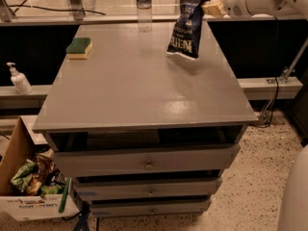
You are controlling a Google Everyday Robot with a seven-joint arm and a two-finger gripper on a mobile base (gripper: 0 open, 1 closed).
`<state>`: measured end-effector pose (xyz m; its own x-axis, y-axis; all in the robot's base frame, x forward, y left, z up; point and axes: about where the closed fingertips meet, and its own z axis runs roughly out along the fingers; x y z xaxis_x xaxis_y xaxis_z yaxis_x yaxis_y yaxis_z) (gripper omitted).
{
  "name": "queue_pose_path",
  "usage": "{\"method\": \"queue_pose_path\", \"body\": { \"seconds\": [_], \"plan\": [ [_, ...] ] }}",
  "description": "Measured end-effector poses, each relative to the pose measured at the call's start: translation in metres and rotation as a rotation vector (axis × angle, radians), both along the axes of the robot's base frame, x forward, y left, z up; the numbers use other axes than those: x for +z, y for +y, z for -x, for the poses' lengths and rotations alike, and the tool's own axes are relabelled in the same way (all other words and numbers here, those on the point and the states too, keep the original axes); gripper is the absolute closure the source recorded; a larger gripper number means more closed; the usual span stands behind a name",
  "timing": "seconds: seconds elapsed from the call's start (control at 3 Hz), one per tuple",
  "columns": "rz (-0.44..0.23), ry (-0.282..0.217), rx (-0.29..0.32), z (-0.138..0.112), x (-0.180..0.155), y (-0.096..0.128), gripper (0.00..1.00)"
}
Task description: Move blue chip bag near water bottle
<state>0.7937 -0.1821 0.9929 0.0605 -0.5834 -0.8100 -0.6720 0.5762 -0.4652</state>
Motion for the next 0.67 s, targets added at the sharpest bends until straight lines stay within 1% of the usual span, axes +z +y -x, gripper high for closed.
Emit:
{"method": "queue_pose_path", "body": {
  "seconds": [0.33,0.67],
  "plan": [
    [0.005,0.0,-0.001,-0.003,-0.007,0.003,1.0],
    [0.012,-0.016,-0.038,-0.018,-0.024,0.007,1.0]
  ]
}}
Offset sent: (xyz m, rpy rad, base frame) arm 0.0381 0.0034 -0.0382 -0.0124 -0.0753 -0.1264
